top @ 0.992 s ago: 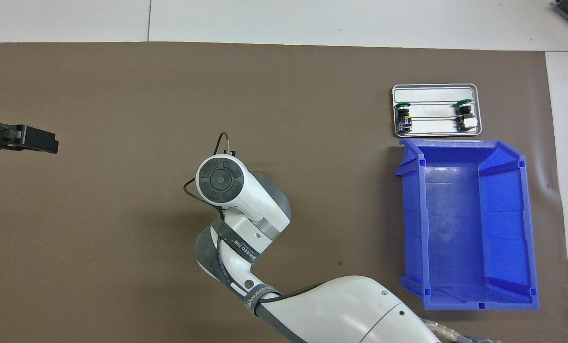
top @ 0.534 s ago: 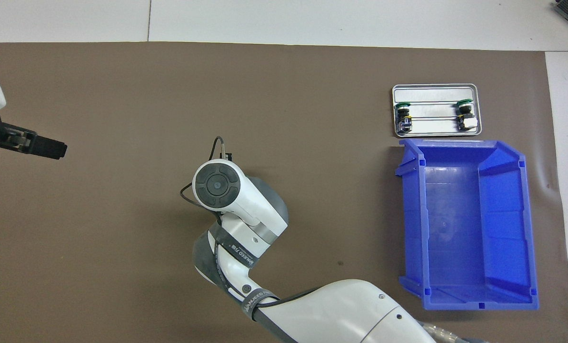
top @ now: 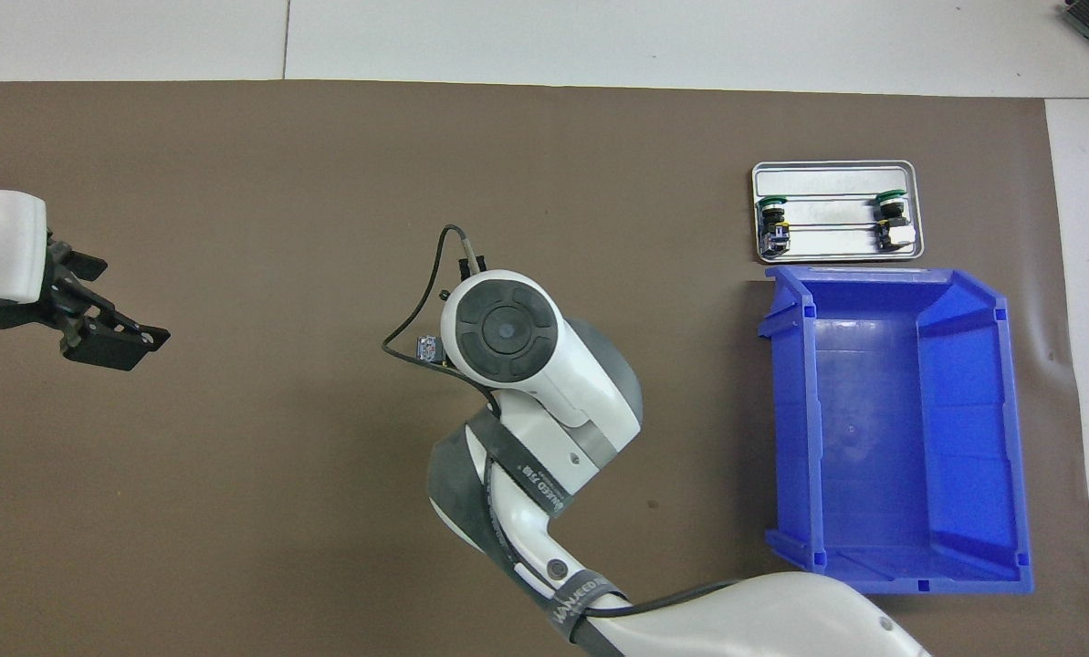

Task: Place and press button with both arms
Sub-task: 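Set the button down and withdraw the right gripper while the left gripper advances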

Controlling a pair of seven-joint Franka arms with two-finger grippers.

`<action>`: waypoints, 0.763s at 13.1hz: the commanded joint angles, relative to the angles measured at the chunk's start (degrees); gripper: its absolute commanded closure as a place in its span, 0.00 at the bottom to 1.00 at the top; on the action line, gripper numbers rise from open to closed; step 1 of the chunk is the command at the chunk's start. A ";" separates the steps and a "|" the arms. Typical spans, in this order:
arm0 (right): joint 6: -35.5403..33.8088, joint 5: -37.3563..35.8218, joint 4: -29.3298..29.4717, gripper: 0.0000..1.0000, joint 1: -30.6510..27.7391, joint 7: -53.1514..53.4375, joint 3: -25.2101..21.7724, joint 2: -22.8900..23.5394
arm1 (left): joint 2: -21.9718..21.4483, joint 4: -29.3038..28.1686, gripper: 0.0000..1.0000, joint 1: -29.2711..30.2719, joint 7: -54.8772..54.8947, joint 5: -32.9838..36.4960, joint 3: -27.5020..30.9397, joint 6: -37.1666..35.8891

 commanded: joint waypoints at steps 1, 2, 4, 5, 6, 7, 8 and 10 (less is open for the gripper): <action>0.18 1.01 -14.17 0.00 -4.85 -15.10 0.26 -12.27 | -4.33 -6.18 0.00 -3.57 2.21 -0.50 0.56 1.25; -0.95 1.02 -16.64 0.00 -6.09 -20.74 0.26 -14.65 | -4.42 -6.18 0.00 -4.28 2.21 -0.50 0.56 1.07; -2.97 1.10 -19.12 0.00 -9.51 -30.59 0.26 -18.26 | -4.42 -6.10 0.00 -4.37 2.29 -0.50 0.47 0.89; -4.03 1.10 -20.00 0.00 -11.70 -35.77 0.26 -20.27 | -4.42 -6.10 0.06 -4.72 2.56 -0.50 0.38 0.98; -6.21 1.19 -20.61 0.00 -13.99 -42.35 0.18 -22.30 | -4.42 -6.01 0.16 -5.07 2.56 -0.41 0.38 1.06; -8.93 1.28 -20.62 0.00 -16.71 -49.46 0.18 -23.88 | -4.42 -6.10 0.14 -5.07 2.47 -0.33 0.38 0.89; -11.14 1.28 -20.62 0.00 -18.74 -56.58 0.18 -25.20 | -4.42 -6.18 0.00 -5.25 2.38 -0.15 0.38 0.98; -14.39 1.28 -20.01 0.00 -23.13 -71.08 0.09 -27.14 | -4.34 -5.66 0.00 -5.69 2.21 -0.06 0.38 0.45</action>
